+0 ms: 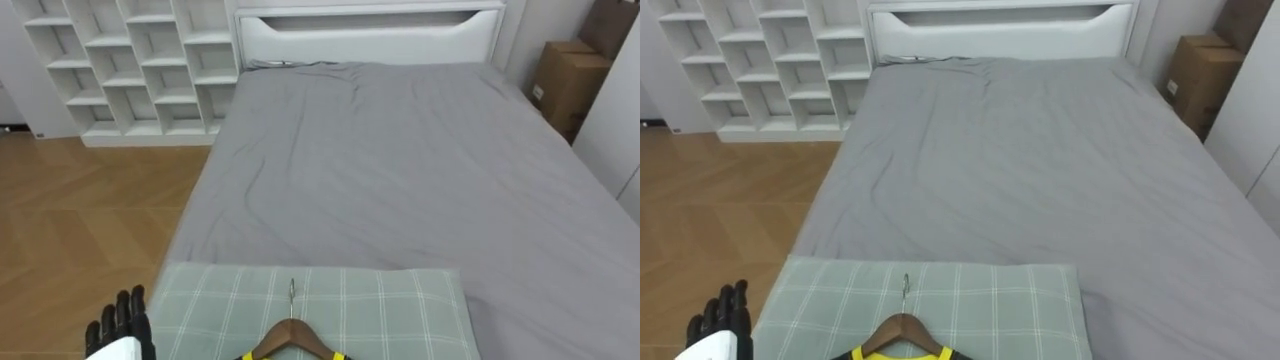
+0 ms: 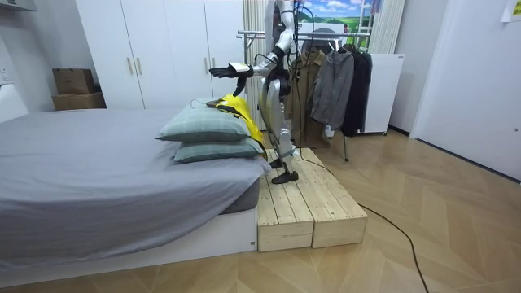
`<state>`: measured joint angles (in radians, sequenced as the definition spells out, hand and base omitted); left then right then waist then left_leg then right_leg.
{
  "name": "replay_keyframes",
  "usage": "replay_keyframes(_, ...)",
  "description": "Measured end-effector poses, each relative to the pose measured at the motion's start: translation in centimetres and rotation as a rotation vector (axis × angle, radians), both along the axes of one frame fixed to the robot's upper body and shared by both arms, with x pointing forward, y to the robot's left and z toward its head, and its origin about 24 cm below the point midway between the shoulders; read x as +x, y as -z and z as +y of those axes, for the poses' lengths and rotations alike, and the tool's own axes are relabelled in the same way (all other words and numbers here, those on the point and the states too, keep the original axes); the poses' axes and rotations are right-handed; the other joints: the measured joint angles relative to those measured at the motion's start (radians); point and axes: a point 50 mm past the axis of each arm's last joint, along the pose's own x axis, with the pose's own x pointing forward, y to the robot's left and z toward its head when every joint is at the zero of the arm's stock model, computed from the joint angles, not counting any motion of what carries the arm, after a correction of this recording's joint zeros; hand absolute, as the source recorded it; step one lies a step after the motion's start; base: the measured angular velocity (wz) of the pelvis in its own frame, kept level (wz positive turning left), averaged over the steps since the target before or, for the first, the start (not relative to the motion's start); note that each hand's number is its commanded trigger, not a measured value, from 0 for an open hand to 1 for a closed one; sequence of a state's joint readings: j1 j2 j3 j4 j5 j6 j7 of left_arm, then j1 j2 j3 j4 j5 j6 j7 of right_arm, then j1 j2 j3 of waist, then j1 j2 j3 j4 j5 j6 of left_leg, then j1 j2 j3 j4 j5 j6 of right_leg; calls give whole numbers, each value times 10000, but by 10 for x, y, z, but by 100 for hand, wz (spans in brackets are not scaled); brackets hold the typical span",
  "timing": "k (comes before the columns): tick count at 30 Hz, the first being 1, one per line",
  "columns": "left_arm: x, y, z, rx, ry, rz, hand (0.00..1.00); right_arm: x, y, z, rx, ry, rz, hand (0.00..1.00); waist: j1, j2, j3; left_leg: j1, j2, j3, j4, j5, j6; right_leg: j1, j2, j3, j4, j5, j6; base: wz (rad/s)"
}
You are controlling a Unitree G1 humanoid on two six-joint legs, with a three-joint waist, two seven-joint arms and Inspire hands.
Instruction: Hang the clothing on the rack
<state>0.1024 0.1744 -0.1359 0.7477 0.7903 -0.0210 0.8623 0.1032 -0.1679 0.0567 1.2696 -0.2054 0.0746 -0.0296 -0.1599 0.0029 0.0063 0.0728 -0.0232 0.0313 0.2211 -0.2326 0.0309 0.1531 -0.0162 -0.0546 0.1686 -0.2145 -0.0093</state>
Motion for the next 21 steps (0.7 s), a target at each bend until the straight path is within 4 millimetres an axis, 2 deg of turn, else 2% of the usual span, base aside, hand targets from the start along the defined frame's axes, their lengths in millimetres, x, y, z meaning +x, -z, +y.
replay_keyframes(12, -4, 7, -5, 619, 878, 1245, 0, -8, 1, 2, 557, -64, 438, 0, -50, -96, -66, 70, 59, 248, -167, 1, -1, -117, 30, 213, 16, 6, -6, -7)
replay_keyframes(21, -4, 10, -4, 798, 1024, 1762, 0, -8, 1, 3, 657, -93, 505, 0, -225, -88, -69, 102, 78, 347, -143, 28, 2, -99, 23, 233, 5, 6, -7, 0)
